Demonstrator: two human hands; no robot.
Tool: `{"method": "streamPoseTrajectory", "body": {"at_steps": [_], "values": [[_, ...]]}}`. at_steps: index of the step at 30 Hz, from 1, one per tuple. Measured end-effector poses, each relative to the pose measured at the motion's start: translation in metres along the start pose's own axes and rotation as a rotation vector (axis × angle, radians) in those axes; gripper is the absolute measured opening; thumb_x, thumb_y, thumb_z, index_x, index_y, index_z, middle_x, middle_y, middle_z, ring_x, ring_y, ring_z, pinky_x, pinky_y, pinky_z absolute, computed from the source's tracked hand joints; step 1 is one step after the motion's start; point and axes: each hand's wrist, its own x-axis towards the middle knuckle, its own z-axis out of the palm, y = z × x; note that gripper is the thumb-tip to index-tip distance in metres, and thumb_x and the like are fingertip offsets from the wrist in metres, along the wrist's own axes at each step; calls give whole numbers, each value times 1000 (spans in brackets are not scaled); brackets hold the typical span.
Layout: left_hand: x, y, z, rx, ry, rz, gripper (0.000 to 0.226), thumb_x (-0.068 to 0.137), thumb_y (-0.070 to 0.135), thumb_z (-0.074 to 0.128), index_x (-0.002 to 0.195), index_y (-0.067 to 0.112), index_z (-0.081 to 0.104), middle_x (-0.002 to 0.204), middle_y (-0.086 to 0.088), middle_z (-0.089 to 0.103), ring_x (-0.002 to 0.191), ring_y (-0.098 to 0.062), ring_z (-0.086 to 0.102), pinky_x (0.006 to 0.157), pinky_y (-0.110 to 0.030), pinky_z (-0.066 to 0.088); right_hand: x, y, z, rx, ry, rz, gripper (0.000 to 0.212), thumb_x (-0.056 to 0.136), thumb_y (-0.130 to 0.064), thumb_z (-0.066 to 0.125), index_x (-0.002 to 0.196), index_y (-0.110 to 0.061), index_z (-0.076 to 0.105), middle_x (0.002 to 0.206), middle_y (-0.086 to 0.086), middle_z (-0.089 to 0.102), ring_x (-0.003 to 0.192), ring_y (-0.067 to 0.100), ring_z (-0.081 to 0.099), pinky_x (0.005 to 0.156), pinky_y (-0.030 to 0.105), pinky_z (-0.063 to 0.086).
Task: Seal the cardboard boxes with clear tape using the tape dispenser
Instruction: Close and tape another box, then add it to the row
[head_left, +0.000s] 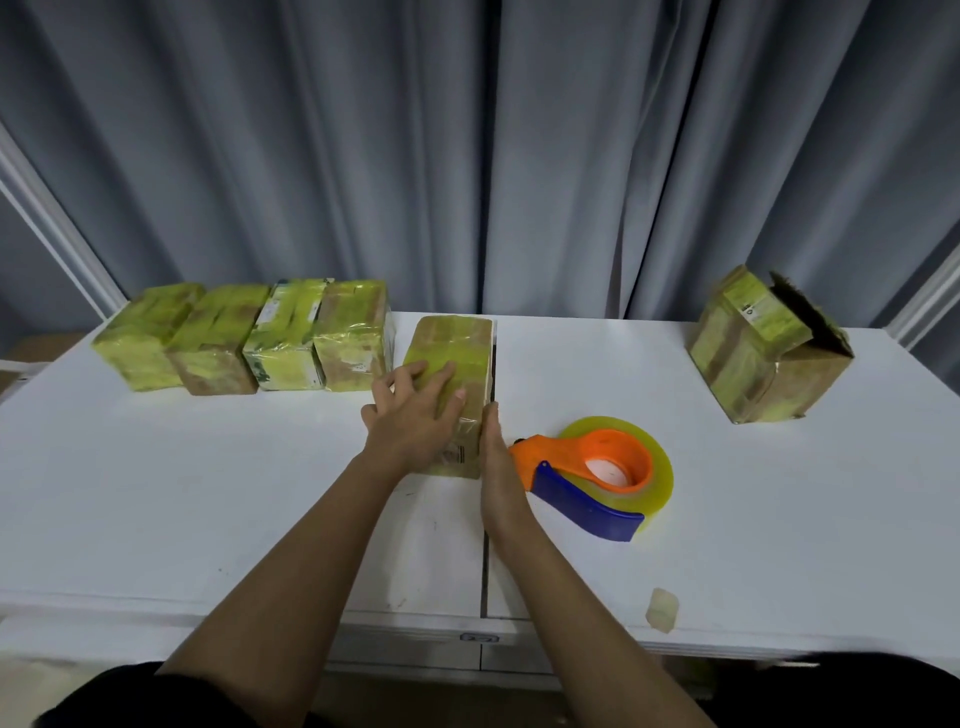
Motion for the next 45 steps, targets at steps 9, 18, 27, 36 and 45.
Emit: {"method": "streamPoseTrajectory", "body": {"at_steps": [9,18,27,36,45], "values": [[-4,2,0,-15,70,-1,41,98,52,31,138,46,37,147,6,26,133,-22,17,107,-46,21,2,7,-25,-277,-94,-200,49,102,-11,40,147,-27,31,129,-20,46,102,-20,48,76,-1,39],[1,-14,-29,-863,-151,-100,43,97,54,35,137,40,41,142,20,40,126,-2,43,105,-26,37,18,7,-29,-325,12,-391,48,95,-3,46,138,-23,49,135,-17,52,122,-10,47,96,10,42],[-33,-47,0,-854,171,-116,34,99,8,45,129,17,57,131,2,56,121,-14,52,106,-38,41,67,-24,-30,-591,-218,-362,37,100,-12,44,111,-39,66,142,-4,50,135,10,39,113,26,29],[-60,-27,40,-731,408,40,47,91,4,44,137,10,46,133,0,49,124,-12,44,103,-18,37,68,-18,-23,-461,-192,-293,45,97,-3,33,119,-22,67,147,-2,44,136,12,36,104,21,32],[-71,-7,102,-309,404,100,82,78,-7,51,149,1,9,158,-7,-15,146,-28,1,116,-39,24,63,-17,-20,-447,-179,-303,44,98,-5,33,118,-22,68,146,-2,45,134,11,38,95,12,32]]}}
